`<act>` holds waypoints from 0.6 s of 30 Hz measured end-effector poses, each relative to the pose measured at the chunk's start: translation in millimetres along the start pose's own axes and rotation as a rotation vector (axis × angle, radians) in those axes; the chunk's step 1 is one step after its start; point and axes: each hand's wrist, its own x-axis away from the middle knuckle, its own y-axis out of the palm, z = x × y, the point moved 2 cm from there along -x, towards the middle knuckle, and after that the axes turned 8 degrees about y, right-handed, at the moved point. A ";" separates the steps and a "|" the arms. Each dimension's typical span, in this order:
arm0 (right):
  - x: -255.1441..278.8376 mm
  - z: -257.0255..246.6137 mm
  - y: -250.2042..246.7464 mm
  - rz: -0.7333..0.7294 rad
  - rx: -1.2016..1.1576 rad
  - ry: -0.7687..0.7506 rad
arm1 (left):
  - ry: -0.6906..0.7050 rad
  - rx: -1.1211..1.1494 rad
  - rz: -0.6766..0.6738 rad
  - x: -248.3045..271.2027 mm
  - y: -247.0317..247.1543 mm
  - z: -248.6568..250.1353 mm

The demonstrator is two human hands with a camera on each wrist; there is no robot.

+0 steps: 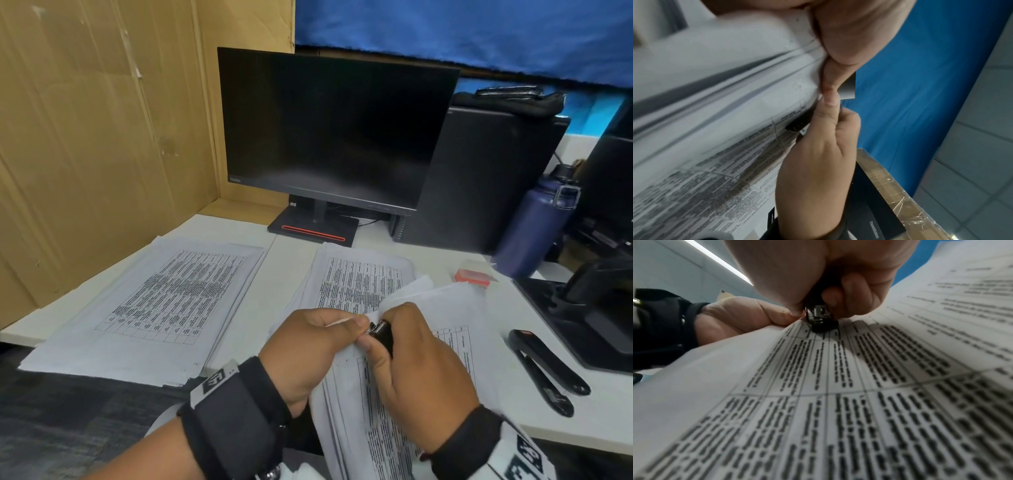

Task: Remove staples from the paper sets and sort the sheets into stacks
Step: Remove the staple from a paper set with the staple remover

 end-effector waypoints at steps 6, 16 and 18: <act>5.9 1.7 0.3 0.031 -0.125 0.048 | 0.024 -0.012 -0.033 4.3 3.2 0.0; -4.0 3.1 1.2 -0.116 -0.030 0.039 | -0.021 0.014 0.066 -4.4 -4.5 -7.6; -3.8 2.8 1.0 -0.100 0.094 -0.049 | -0.058 0.059 0.096 -7.7 -8.1 -7.8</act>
